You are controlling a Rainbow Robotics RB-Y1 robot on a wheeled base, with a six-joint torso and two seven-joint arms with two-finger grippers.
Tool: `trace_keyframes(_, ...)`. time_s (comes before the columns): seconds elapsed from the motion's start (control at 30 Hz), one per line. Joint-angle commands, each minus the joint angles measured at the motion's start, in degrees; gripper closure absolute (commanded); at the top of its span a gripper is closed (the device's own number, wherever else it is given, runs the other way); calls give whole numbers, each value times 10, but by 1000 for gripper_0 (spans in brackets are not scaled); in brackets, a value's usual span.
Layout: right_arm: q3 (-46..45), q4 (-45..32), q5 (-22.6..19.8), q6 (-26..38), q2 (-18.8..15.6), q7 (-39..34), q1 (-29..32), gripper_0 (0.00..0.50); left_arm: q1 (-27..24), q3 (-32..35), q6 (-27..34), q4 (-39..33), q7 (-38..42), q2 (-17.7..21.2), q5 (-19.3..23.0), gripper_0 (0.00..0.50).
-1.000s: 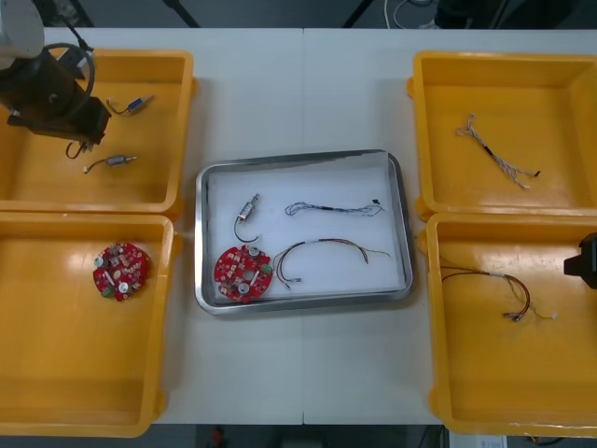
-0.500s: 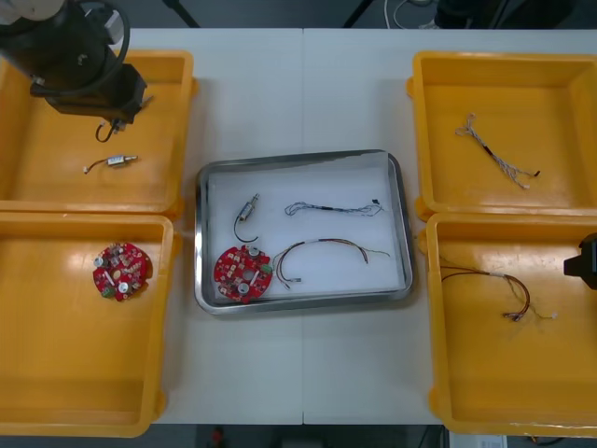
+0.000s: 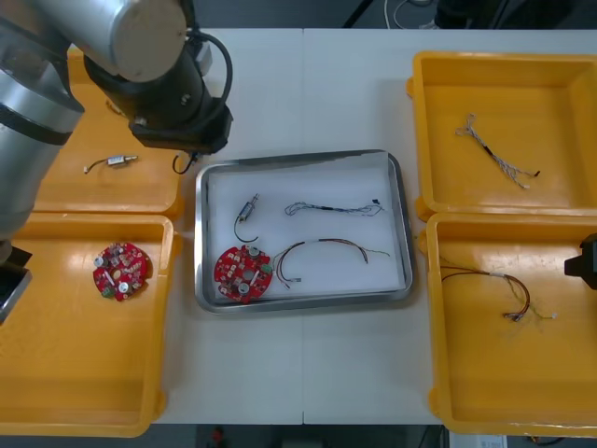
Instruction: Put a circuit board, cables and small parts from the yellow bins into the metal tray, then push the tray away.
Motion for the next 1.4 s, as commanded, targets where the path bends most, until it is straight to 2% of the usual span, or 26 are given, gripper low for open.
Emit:
trace_keyframes(0.03,-19,-19,-5,2,-6,-16,8,0,2,-58,-27,-13,43,-28,-3,500)
trace_keyframes(0.53,-19,-26,-6,2,-6,-16,9,0,2,-179,-180,118,62,-62,-39,500)
trace_keyframes(0.7,-20,-25,-7,2,-6,-16,9,0,2,-198,-207,141,67,-68,-44,500)
trace_keyframes(1.0,-20,-26,-7,2,-6,-16,8,0,2,-207,-208,141,85,-74,-41,490)
trace_keyframes(1.03,-20,-26,-7,2,-6,-16,9,0,2,-207,-208,140,86,-74,-41,367)
trace_keyframes(1.07,-20,-26,-7,2,-5,-16,9,0,2,-207,-208,140,88,-74,-42,157)
trace_keyframes(1.1,-20,-26,-7,2,-6,-16,8,0,2,-207,-208,139,89,-74,-42,98)
trace_keyframes(1.13,-20,-26,-7,2,-6,-16,8,0,2,-207,-208,138,89,-74,-44,0)
trace_keyframes(1.4,-20,-26,-9,2,-6,-16,9,0,2,-193,-207,129,88,-74,-47,0)
